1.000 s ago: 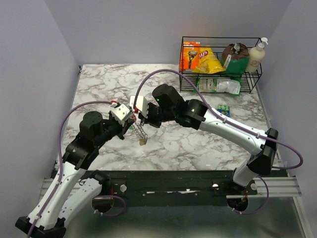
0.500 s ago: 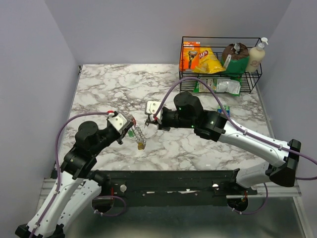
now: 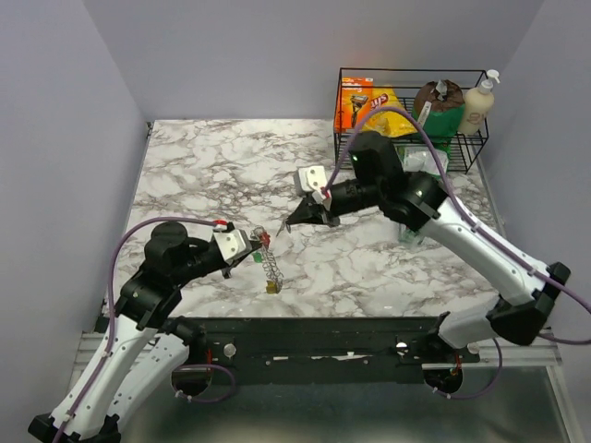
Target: Put the keys on the keyring
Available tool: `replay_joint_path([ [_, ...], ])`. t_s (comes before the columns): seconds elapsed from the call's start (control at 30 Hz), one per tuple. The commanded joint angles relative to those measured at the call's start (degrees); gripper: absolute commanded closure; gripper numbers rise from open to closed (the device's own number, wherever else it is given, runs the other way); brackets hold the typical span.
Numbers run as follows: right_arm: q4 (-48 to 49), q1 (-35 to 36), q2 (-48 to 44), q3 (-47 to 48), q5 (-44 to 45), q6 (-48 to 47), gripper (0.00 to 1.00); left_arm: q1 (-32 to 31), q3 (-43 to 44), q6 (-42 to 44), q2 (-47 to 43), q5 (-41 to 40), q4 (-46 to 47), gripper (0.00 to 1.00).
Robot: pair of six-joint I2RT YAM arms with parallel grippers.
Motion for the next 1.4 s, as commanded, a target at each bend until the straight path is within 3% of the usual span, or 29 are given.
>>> replay_joint_path([
  [0.0,-25.6,0.1,11.6,14.5,-13.7,-7.2,0.99,-0.4,2.6,3.7,0.2,6.9,0.5,1.00],
  [0.07,-30.1,0.1,17.2,20.8,-14.9,-8.4,0.99,-0.4,3.4,4.4,0.3,6.1,0.1,1.00],
  [0.17,-32.0,0.2,20.3,22.9,-13.6,-5.8,0.99,-0.4,4.4,4.9,0.6,3.7,-1.0,1.00],
  [0.63,-22.2,1.4,18.6,18.6,-4.4,4.8,0.99,-0.4,3.9,2.9,2.4,-1.6,0.7,1.00],
  [1.37,-23.0,2.2,25.2,25.1,1.0,8.7,0.99,-5.2,3.2,4.6,4.0,-8.8,2.2,1.00],
])
